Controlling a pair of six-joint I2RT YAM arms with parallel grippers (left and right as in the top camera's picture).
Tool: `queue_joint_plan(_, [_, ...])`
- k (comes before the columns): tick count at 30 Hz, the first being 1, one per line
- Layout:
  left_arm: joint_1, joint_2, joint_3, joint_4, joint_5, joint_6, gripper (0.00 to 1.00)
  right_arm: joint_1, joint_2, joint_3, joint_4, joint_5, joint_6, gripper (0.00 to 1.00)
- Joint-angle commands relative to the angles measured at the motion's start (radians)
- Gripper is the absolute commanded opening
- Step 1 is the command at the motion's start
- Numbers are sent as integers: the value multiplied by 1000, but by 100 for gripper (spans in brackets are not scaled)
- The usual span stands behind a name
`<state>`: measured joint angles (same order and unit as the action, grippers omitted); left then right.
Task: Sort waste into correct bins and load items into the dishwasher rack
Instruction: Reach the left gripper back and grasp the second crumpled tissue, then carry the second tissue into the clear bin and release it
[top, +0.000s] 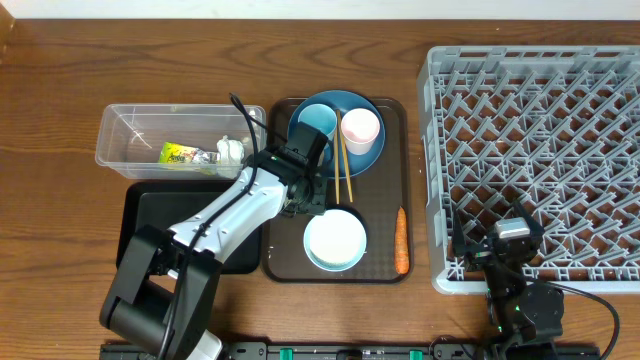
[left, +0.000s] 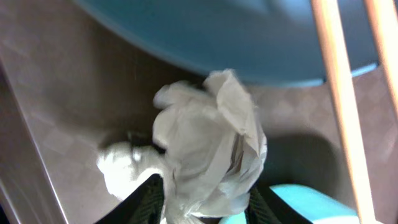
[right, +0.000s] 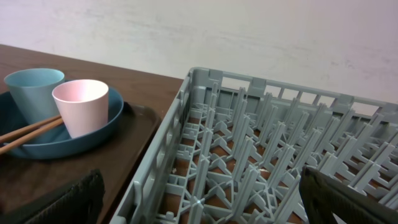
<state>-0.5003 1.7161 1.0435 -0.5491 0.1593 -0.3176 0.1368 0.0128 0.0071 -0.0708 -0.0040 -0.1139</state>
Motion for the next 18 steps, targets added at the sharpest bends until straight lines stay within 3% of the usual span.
queue_joint_plan(1, [-2,8,-8,13,-15,-1,35,7,3,-2,-4,0,-7,99])
queue_joint_plan(9, [0,2,-3,15,-14,3,6,7,3,-2,-4,0,-7,99])
queue_joint_plan(18, [5,-135,39,-40,-15,4,6,7,3,-2,-4,0,-7,99])
